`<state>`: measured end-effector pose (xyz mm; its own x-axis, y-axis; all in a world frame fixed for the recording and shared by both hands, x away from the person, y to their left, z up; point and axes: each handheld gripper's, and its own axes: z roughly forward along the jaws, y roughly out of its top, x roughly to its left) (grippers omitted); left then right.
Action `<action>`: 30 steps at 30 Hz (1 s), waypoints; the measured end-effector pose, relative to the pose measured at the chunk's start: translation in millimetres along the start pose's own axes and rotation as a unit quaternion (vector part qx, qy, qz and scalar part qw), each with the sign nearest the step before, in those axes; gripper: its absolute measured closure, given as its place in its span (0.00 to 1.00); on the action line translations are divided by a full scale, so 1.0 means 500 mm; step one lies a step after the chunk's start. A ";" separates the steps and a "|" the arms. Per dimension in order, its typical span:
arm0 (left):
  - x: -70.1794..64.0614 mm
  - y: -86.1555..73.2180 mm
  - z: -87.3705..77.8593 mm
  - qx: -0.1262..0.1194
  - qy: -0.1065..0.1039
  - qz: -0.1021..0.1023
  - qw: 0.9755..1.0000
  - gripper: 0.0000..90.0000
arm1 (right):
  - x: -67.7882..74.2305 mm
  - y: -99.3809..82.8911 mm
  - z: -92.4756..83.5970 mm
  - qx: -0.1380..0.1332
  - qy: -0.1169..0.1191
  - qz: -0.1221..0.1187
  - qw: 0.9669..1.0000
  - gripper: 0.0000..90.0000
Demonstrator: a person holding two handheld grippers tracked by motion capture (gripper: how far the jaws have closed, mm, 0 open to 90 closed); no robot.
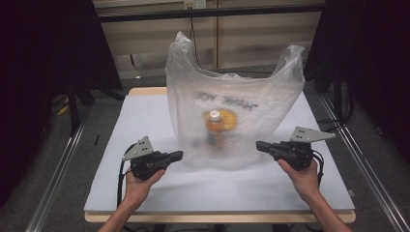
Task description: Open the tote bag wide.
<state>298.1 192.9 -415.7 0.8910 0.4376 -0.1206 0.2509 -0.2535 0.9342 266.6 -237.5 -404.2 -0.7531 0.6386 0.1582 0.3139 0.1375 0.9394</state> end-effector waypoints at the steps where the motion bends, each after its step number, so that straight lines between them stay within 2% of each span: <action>1: 0.003 0.009 0.002 -0.006 -0.001 0.000 1.000 1.00 | -0.002 0.007 0.008 -0.001 0.002 0.004 1.000 1.00; 10: 0.017 0.050 0.018 -0.026 0.001 -0.002 1.000 1.00 | -0.012 0.044 0.026 -0.015 0.006 0.009 1.000 1.00; 15: 0.026 0.073 0.042 -0.027 -0.003 -0.003 1.000 1.00 | -0.024 0.081 0.030 -0.021 0.001 0.007 1.000 1.00; 19: 0.029 0.089 0.054 -0.024 -0.004 0.004 1.000 1.00 | -0.031 0.099 0.038 -0.020 -0.002 0.004 1.000 1.00; 21: 0.030 0.110 0.063 -0.024 -0.003 0.011 1.000 1.00 | -0.034 0.111 0.042 -0.022 -0.002 0.003 1.000 1.00; 23: 0.029 0.118 0.067 -0.025 -0.006 0.012 1.000 1.00 | -0.036 0.118 0.044 -0.023 -0.004 0.002 1.000 1.00; 27: 0.026 0.163 0.080 -0.034 -0.013 0.026 0.999 1.00 | -0.043 0.155 0.059 -0.026 -0.004 -0.004 1.000 1.00; 28: 0.026 0.163 0.080 -0.034 -0.013 0.026 0.999 1.00 | -0.043 0.155 0.059 -0.026 -0.004 -0.004 1.000 1.00; 30: 0.026 0.179 0.086 -0.039 -0.016 0.029 0.999 1.00 | -0.045 0.177 0.070 -0.028 -0.004 -0.009 1.000 1.00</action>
<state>348.3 138.6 -348.1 0.9149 0.3968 -0.0744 0.1688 -0.2086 0.9633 331.7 -213.2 -335.3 -0.7530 0.6431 0.1395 0.2680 0.1060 0.9576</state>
